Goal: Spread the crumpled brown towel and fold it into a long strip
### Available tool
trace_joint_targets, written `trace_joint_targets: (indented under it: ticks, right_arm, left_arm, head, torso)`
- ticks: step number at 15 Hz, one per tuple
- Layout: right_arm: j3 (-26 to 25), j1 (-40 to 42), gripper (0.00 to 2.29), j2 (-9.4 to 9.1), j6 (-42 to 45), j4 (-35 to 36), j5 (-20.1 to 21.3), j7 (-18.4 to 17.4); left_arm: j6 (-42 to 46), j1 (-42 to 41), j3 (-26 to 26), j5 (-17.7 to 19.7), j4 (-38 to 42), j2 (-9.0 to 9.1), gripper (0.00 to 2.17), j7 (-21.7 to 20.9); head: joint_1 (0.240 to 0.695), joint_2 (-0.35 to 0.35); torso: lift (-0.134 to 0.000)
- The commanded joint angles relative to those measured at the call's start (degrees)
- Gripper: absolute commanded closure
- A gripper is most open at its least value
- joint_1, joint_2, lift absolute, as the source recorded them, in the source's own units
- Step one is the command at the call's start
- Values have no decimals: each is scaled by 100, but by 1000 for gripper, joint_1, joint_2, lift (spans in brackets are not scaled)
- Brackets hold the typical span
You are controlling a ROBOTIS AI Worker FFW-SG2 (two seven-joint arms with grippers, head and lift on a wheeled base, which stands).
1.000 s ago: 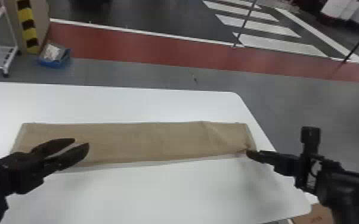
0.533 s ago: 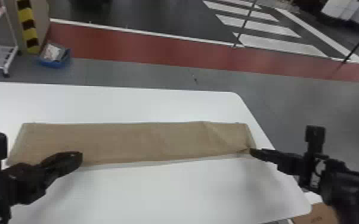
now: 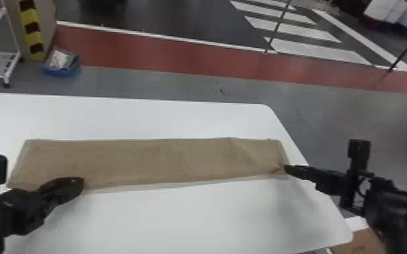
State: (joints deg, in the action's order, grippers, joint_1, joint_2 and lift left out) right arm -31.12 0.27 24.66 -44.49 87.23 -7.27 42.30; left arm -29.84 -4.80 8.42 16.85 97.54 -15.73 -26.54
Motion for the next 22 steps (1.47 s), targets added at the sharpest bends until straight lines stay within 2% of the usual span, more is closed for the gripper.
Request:
trace_joint_targets:
  ticks: [1,7,11,14,19,21,22]
  right_arm:
    - [0,-36,589,39,6,-57,33,7]
    - [44,-212,593,179,-12,-417,68,288]
    - [132,-300,1460,241,-12,-523,86,420]
    - [123,-300,1598,320,-12,-523,94,437]
    - [343,-519,1595,663,621,-1015,270,604]
    - [528,-678,1561,733,815,-1252,349,604]
    - [598,-695,1133,707,885,-1270,332,604]
  left_arm:
    - [17,6,-7,-24,-25,0,977,0]
    - [-1,23,-7,-94,-33,9,977,0]
    - [-1,23,-7,-103,-69,18,977,0]
    - [-1,23,-33,-112,-86,9,977,0]
    - [-18,50,-95,-121,-121,9,1028,0]
    - [-71,41,-103,-121,-121,9,1028,0]
    - [-88,23,-103,-112,-104,9,1028,0]
  head:
    - [695,-350]
    - [695,-350]
    - [695,-350]
    - [695,-350]
    - [695,-350]
    - [695,-350]
    - [695,-350]
  torso:
    - [-123]
    - [-123]
    - [-123]
    - [-123]
    - [-123]
    - [-123]
    - [-123]
